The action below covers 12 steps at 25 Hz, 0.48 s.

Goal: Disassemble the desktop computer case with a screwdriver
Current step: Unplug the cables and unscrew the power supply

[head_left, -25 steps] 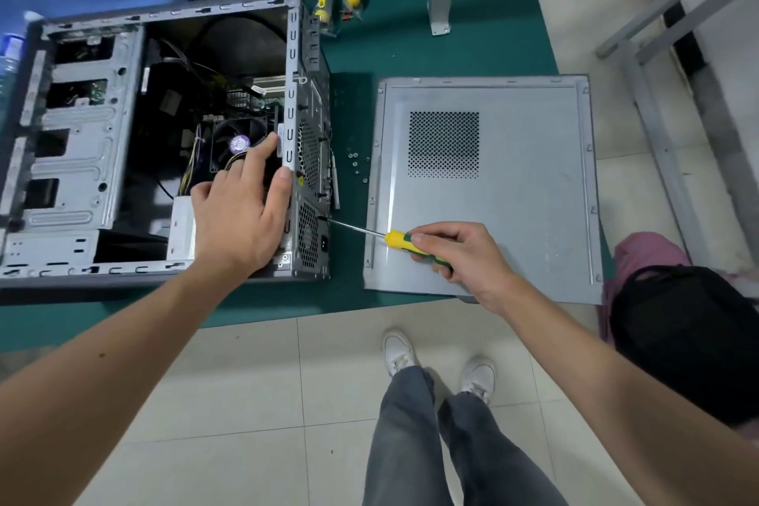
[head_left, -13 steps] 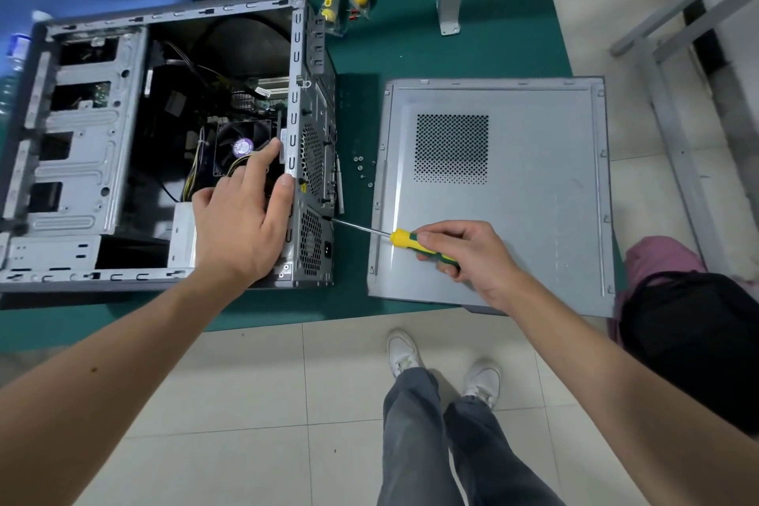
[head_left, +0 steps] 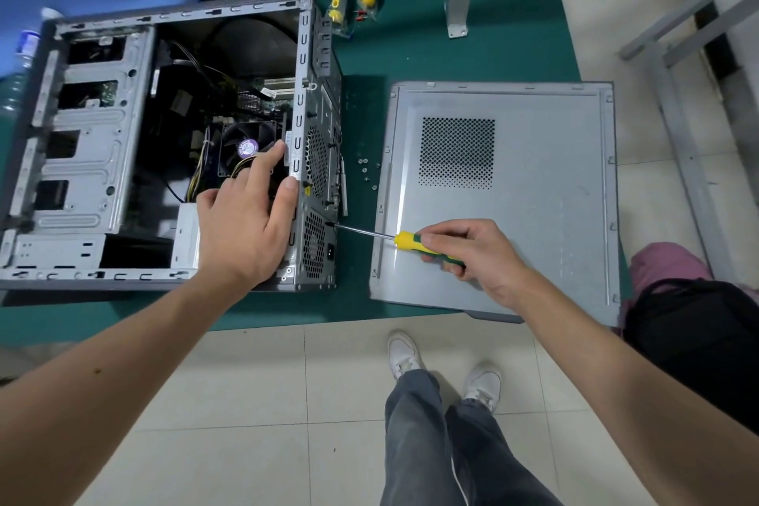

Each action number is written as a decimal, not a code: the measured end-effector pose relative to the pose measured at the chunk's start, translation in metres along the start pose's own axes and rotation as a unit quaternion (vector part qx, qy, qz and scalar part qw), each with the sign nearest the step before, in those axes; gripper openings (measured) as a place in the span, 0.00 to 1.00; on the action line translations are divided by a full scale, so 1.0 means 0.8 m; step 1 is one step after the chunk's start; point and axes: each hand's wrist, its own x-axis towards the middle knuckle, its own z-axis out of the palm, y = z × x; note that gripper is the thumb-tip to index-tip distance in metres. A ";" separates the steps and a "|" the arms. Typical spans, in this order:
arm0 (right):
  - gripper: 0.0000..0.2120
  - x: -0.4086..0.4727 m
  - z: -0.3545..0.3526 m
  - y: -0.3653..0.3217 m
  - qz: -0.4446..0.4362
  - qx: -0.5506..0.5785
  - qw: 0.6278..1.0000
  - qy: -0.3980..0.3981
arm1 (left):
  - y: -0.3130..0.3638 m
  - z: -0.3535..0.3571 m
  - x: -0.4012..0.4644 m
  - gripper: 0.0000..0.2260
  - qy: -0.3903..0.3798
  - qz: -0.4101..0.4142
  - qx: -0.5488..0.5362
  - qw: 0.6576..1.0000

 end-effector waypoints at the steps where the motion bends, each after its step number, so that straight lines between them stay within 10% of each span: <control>1: 0.04 0.002 -0.002 -0.004 0.002 -0.012 1.000 -0.003 | 0.000 0.000 0.000 0.23 0.000 0.001 0.000 1.000; 8: 0.08 0.026 -0.013 -0.044 0.054 0.099 0.992 0.048 | -0.001 0.001 0.000 0.23 0.000 0.000 0.000 1.000; 12: 0.20 0.024 -0.011 -0.042 0.118 -0.039 0.991 0.044 | -0.002 0.001 0.001 0.23 0.000 -0.002 -0.003 1.000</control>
